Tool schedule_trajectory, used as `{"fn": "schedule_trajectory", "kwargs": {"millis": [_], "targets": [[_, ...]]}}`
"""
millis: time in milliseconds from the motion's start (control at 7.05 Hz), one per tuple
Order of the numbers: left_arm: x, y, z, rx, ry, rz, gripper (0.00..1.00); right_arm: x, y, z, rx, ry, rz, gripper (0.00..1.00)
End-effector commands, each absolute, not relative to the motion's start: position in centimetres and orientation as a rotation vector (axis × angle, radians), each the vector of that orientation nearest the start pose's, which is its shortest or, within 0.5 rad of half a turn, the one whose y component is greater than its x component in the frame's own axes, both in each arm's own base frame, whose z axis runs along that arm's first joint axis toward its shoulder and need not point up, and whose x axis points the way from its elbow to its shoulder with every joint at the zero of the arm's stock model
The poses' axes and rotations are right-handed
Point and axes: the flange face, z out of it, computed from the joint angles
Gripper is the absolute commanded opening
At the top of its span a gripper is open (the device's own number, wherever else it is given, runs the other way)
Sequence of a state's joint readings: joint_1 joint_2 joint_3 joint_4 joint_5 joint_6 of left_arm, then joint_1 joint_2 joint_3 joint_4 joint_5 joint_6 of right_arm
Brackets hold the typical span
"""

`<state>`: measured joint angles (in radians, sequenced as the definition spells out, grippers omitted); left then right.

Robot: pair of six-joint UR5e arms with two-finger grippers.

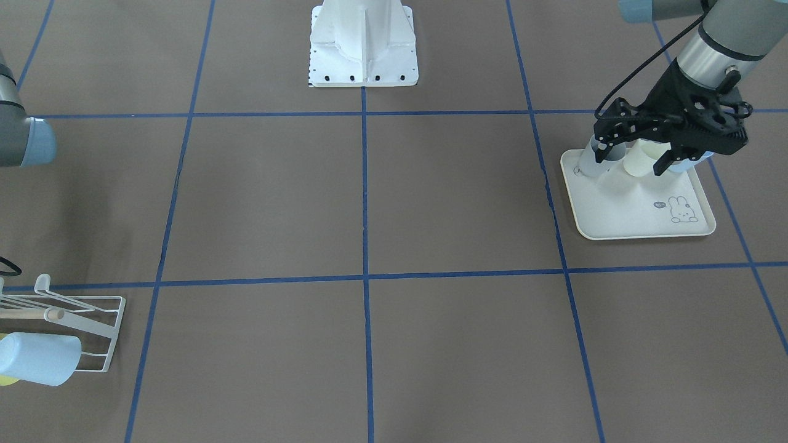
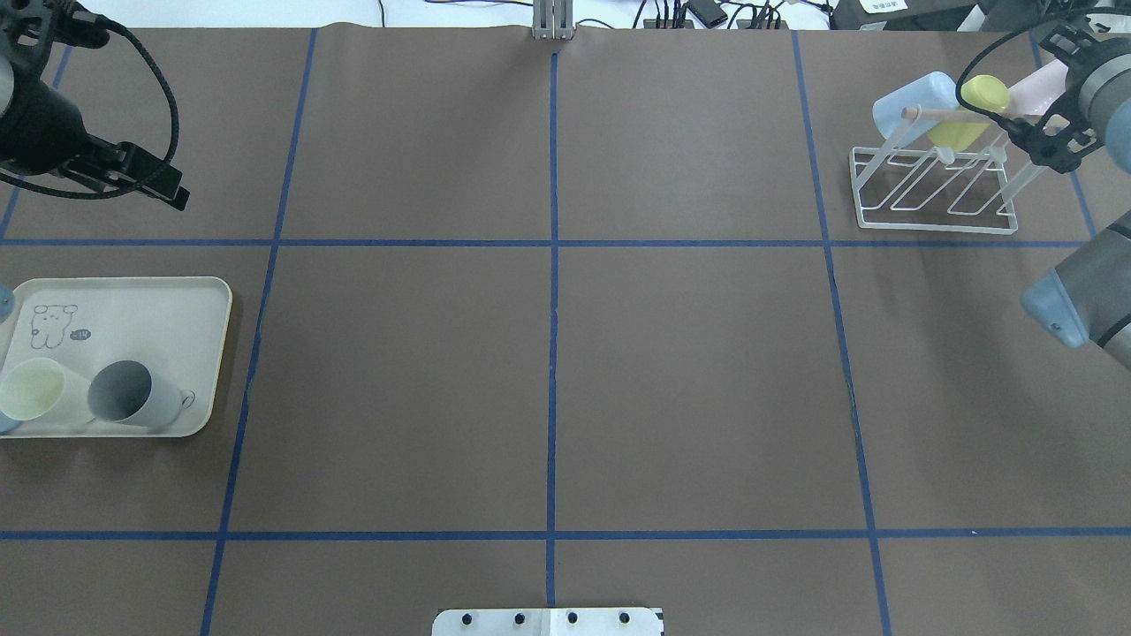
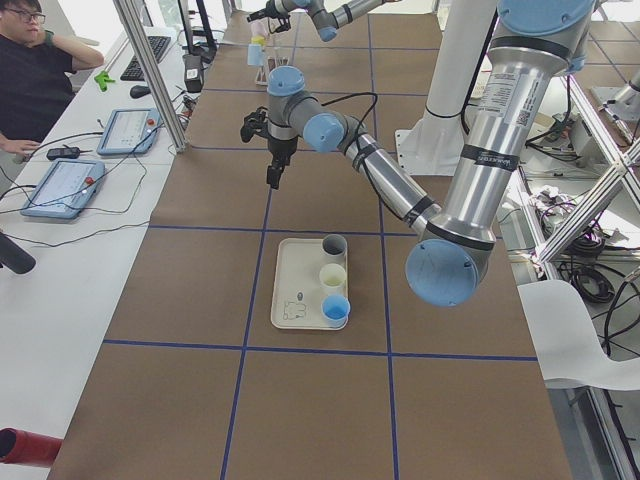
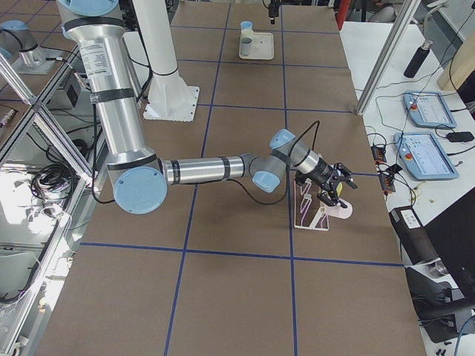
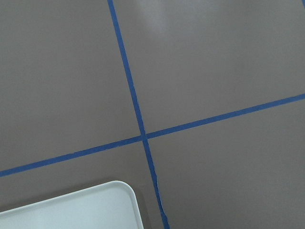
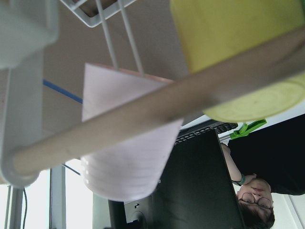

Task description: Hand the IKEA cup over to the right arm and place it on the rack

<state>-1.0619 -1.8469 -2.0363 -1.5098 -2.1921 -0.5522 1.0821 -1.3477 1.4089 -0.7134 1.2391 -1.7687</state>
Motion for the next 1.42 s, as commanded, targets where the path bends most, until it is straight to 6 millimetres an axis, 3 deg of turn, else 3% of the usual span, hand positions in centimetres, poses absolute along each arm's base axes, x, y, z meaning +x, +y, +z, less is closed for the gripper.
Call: {"fn": "schedule_trajectory", "kwargs": {"millis": [0, 284, 709, 993, 1277], "targets": [[19.4, -50.3, 30.7, 0.266, 0.847, 0.171, 1.00, -14.3, -62.1, 48.1, 0.721, 0.965, -1.859, 0.92], [19.2, -50.1, 31.7, 0.276, 0.845, 0.177, 1.00, -14.7, -61.5, 45.9, 0.860, 0.807, -1.724, 0.98], [18.6, -50.0, 32.5, 0.292, 0.838, 0.179, 1.00, -16.2, -58.9, 45.6, 1.080, 0.232, -1.316, 0.99], [17.5, -48.8, 36.3, 0.327, 0.807, 0.174, 1.00, -17.5, -57.0, 43.9, 1.096, -0.227, -0.982, 0.99], [15.8, -45.5, 42.0, 0.345, 0.811, 0.185, 1.00, -18.5, -55.4, 41.6, 1.008, -0.582, -0.696, 0.99]]}}
